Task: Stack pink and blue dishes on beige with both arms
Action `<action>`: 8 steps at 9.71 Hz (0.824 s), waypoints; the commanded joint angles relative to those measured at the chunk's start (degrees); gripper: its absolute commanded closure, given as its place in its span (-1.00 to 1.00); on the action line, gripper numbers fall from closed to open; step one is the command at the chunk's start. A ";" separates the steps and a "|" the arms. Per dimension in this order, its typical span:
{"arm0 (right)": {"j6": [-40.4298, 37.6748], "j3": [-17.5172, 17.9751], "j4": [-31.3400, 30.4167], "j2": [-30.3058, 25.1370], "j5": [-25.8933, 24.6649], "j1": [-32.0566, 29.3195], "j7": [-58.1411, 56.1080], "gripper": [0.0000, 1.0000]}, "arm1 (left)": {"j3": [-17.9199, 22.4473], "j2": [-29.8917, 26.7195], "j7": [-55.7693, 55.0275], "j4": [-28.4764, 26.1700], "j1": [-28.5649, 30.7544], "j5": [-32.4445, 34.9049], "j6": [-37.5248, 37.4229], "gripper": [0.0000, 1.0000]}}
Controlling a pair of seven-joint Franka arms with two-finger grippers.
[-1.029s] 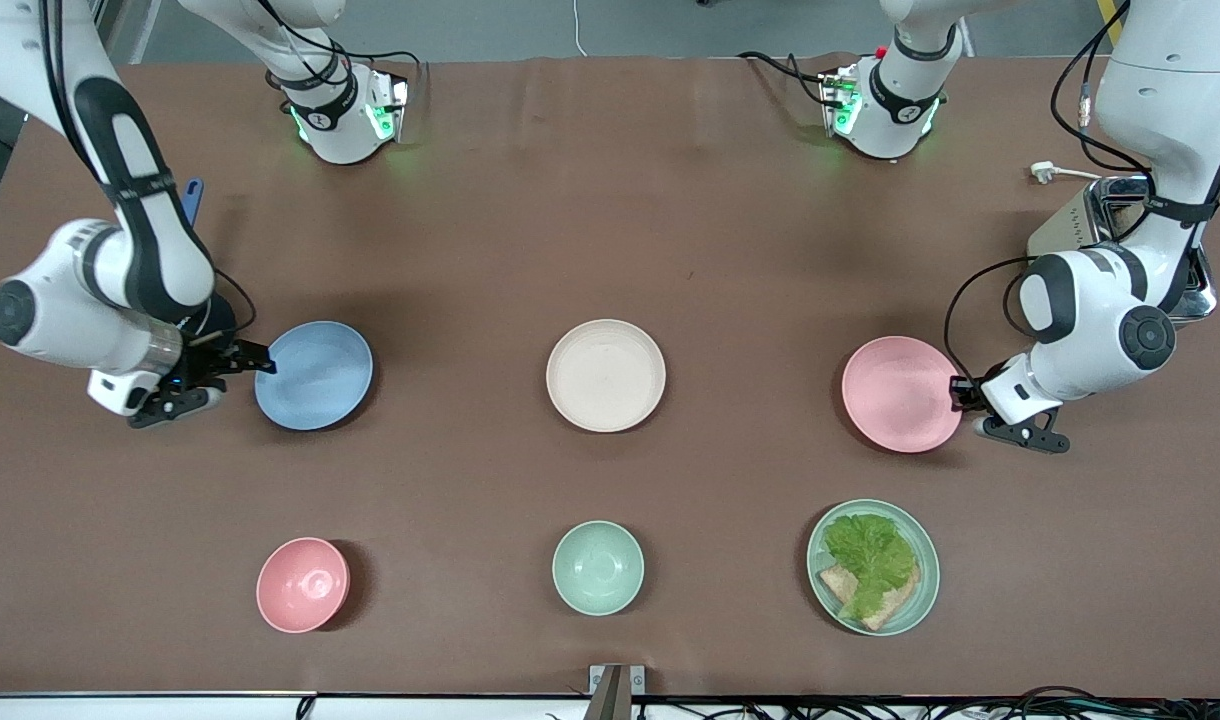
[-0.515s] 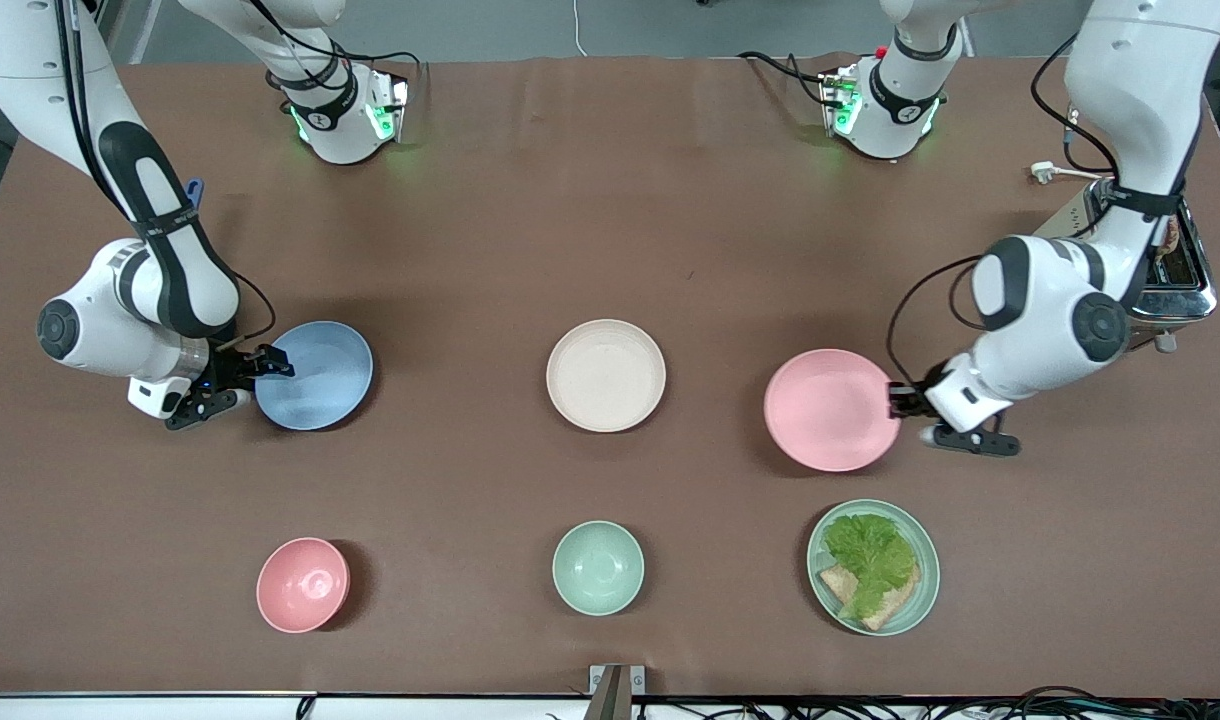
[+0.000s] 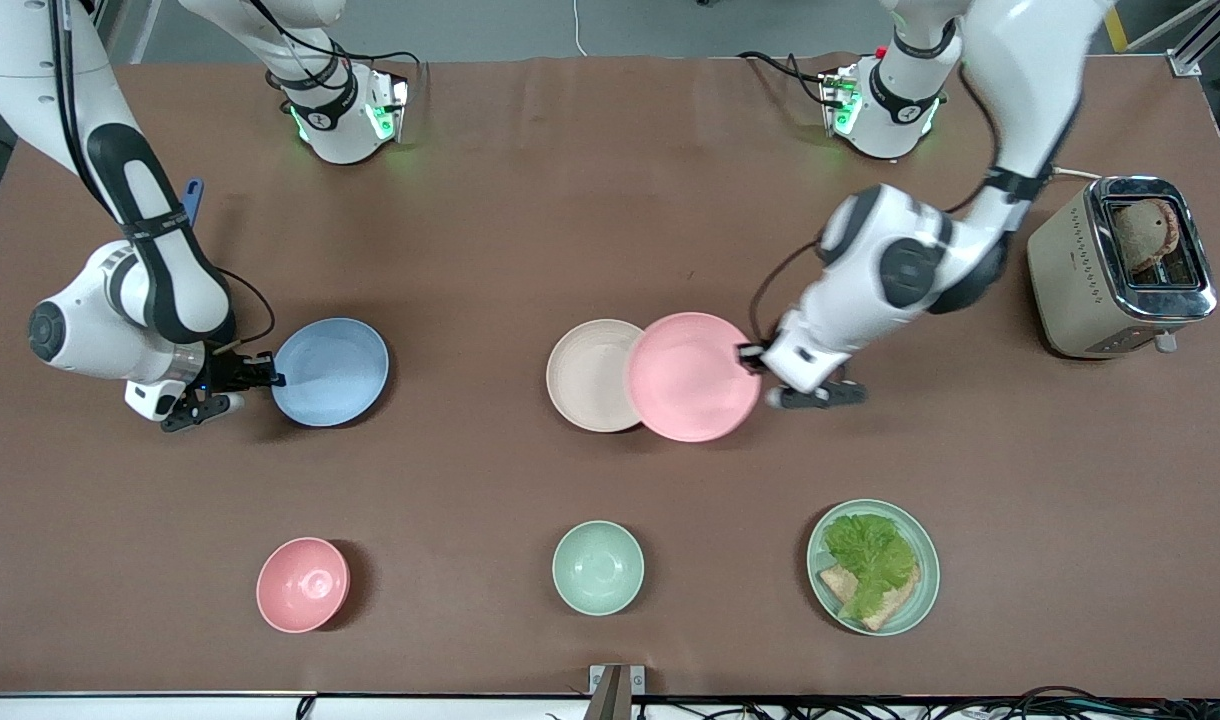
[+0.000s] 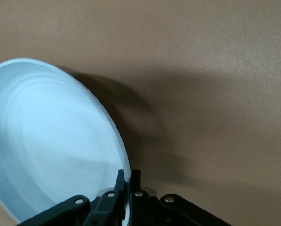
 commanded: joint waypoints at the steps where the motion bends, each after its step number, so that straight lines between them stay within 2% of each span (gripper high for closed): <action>1: -10.27 -1.89 5.79 -0.56 1.03 0.65 2.12 0.99 | 0.52 6.68 -8.87 1.69 -4.60 4.38 4.84 1.00; 3: -23.09 -2.16 12.99 -2.06 0.42 1.44 9.56 0.99 | 0.61 9.06 -12.85 1.69 -7.16 6.92 7.24 1.00; 5: -30.43 -1.55 16.45 -3.99 0.50 4.50 21.67 0.99 | 0.70 11.08 -17.77 1.69 -8.92 11.22 8.91 0.99; 6: -30.89 -0.16 16.46 -5.04 0.94 6.52 28.08 0.99 | 0.70 11.96 -18.75 1.87 -9.10 11.77 9.00 0.98; 8: -29.85 7.64 16.55 -6.45 1.21 7.16 39.35 0.99 | 0.79 14.51 -20.94 5.10 -10.33 11.95 9.00 0.91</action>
